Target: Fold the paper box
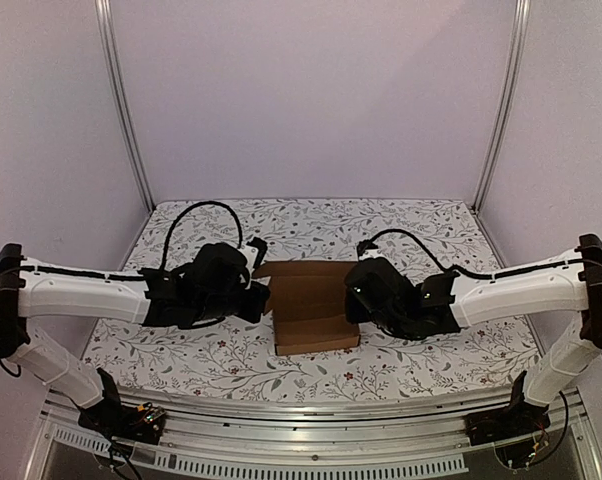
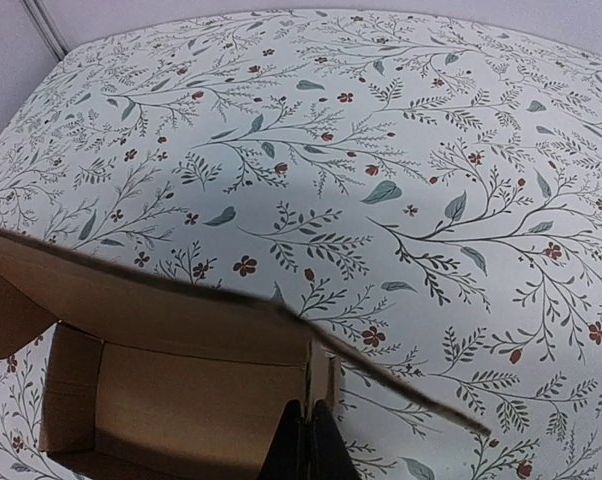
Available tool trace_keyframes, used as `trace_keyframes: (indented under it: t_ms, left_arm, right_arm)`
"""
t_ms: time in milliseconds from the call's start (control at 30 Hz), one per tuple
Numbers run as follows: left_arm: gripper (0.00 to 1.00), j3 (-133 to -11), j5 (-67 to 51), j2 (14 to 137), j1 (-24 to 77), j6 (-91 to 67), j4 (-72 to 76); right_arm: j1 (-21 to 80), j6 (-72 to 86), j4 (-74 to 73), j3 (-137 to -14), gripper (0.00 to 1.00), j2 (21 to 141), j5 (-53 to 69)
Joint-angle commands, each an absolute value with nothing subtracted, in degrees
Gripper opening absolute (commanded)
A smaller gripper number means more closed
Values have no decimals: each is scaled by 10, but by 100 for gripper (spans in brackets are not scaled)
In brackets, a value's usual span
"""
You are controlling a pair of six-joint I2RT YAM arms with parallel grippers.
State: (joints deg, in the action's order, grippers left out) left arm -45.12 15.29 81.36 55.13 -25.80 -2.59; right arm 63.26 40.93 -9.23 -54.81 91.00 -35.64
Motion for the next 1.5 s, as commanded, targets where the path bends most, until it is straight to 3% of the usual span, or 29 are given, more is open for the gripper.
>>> trace_keyframes:
  t_ms: [0, 1467]
  left_arm:
    - [0, -469, 190, 831, 570, -291, -23]
    - [0, -489, 361, 927, 737, -457, -91]
  right_arm:
    - [644, 429, -88, -559, 0, 919, -370]
    - [723, 524, -97, -462, 0, 915, -439]
